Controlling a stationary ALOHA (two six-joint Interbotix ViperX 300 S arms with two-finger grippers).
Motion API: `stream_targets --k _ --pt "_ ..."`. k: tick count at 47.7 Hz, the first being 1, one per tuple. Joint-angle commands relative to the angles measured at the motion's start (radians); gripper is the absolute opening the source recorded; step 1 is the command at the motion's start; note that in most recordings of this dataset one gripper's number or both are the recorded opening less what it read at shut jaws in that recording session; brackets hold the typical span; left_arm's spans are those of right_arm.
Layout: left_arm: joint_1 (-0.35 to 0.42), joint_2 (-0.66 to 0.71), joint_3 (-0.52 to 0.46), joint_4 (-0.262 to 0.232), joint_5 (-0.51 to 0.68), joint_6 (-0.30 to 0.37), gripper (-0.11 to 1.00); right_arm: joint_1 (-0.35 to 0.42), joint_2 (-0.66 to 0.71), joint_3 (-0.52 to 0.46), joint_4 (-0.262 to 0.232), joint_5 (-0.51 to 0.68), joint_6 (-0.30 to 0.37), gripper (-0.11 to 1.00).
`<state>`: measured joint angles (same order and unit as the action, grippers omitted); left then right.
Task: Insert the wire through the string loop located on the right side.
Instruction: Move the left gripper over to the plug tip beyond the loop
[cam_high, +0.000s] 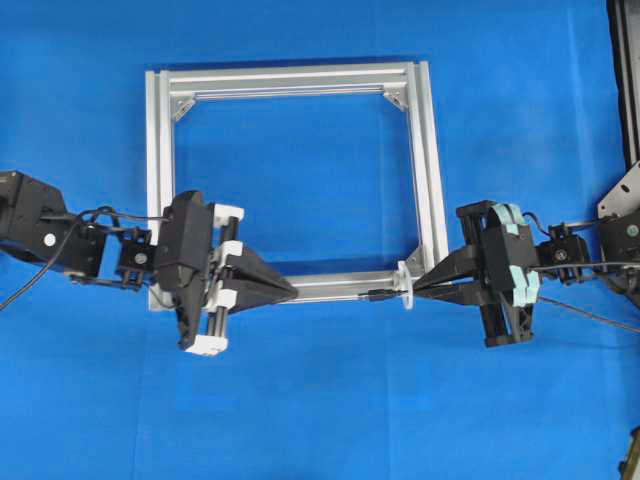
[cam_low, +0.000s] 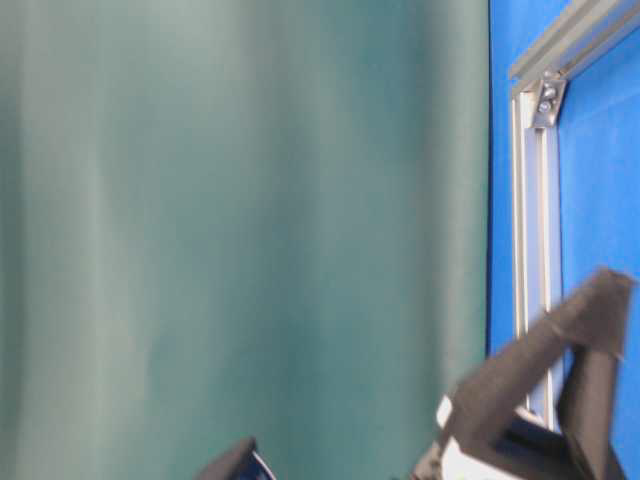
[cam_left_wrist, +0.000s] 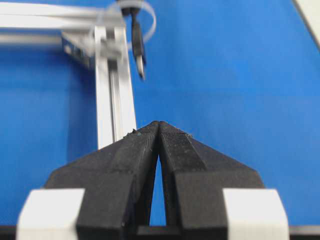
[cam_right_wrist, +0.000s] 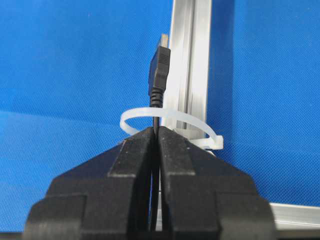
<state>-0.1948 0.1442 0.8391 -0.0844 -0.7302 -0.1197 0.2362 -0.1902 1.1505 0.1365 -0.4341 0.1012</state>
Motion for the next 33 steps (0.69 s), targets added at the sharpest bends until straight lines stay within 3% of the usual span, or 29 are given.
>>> stream_targets --k 1,19,33 --pt "0.015 0.002 -0.069 0.0 0.017 0.008 0.0 -0.002 -0.008 -0.018 0.002 -0.009 0.002 -0.03" --pt "0.048 0.112 -0.351 0.003 0.186 0.018 0.0 -0.002 -0.008 -0.017 0.002 -0.009 0.002 -0.03" --pt "0.049 0.133 -0.391 0.003 0.244 0.038 0.0 -0.002 -0.008 -0.017 0.002 -0.009 0.002 -0.03"
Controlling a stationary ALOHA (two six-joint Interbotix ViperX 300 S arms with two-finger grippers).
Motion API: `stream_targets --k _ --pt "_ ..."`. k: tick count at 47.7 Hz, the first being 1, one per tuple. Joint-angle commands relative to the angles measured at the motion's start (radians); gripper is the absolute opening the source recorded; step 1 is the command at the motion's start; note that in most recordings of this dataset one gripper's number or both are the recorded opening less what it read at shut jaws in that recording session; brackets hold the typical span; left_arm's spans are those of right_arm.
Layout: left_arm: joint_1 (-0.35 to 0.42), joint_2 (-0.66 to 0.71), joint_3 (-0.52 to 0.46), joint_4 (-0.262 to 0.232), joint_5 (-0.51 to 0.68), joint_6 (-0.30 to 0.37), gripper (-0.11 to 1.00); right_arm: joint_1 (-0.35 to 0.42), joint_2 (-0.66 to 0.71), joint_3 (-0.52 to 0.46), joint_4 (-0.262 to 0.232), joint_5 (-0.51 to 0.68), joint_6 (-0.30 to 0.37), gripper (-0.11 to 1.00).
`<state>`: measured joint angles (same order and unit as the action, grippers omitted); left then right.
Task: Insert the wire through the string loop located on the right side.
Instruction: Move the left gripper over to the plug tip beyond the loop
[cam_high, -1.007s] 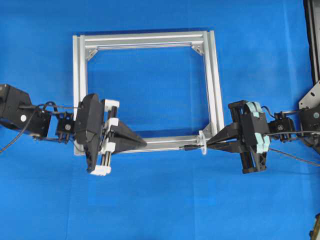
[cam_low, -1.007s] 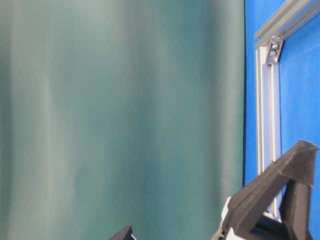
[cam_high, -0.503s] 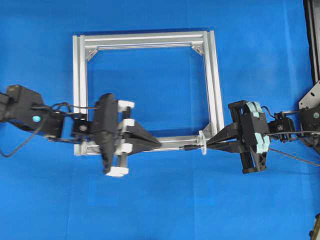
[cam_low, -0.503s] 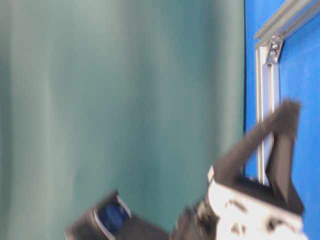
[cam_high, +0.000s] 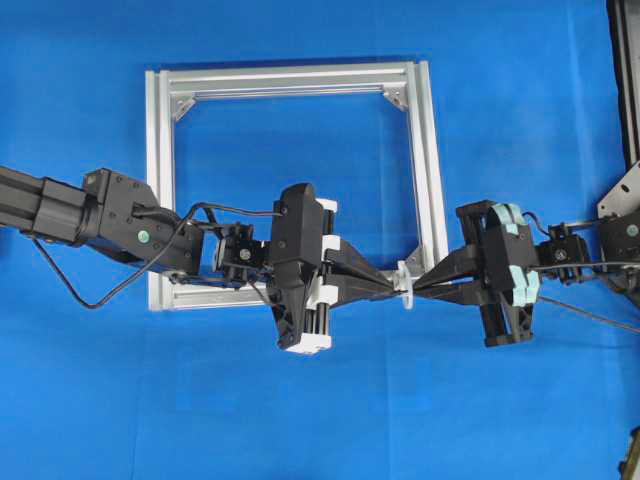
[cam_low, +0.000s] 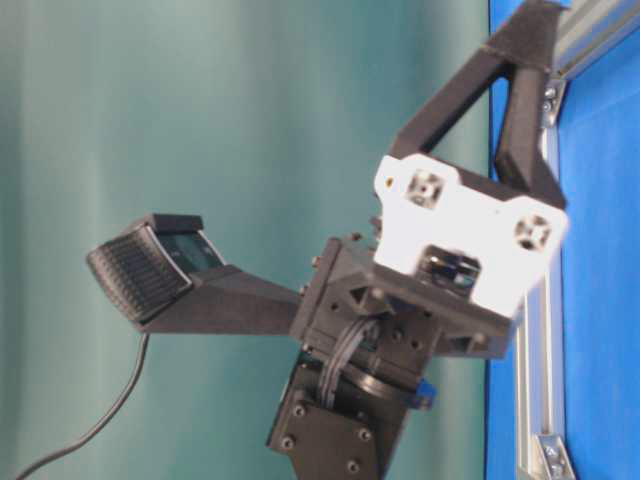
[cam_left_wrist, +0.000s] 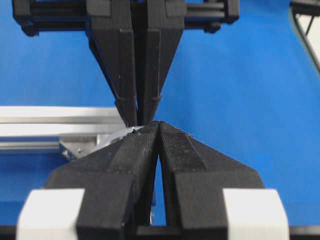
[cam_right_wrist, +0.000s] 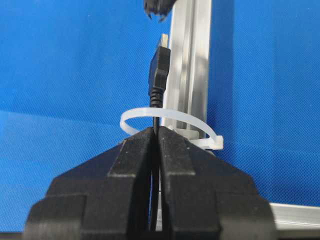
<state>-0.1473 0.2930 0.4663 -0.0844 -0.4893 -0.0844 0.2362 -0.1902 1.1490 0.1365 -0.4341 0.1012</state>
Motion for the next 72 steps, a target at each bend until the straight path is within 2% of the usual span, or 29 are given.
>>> stream_targets --k 1,16,21,28,31,33,52,72 --pt "0.002 -0.017 -0.018 0.003 0.005 0.003 0.0 -0.002 -0.008 -0.015 0.0 -0.009 0.002 -0.03" --pt "0.002 -0.017 -0.018 0.003 0.005 0.003 0.03 -0.002 -0.008 -0.015 0.002 -0.009 0.002 -0.03" --pt "0.0 -0.015 -0.02 0.003 0.005 -0.009 0.26 -0.002 -0.008 -0.015 0.002 -0.009 0.002 -0.03" --pt "-0.005 -0.015 -0.021 0.003 0.005 -0.011 0.71 -0.002 -0.008 -0.015 0.002 -0.009 0.002 -0.03" --pt "-0.005 -0.017 -0.021 0.003 0.005 -0.012 0.85 -0.002 -0.008 -0.015 0.002 -0.009 0.002 -0.03" --pt "-0.005 -0.015 -0.021 0.003 0.005 -0.012 0.91 -0.002 -0.008 -0.015 0.002 -0.009 0.002 -0.03" --pt "-0.005 -0.012 -0.021 0.003 0.006 -0.012 0.91 -0.002 -0.008 -0.015 0.002 -0.008 0.002 -0.03" --pt "-0.005 0.098 -0.046 0.002 -0.002 -0.015 0.91 -0.002 -0.008 -0.015 0.002 -0.005 0.002 -0.03"
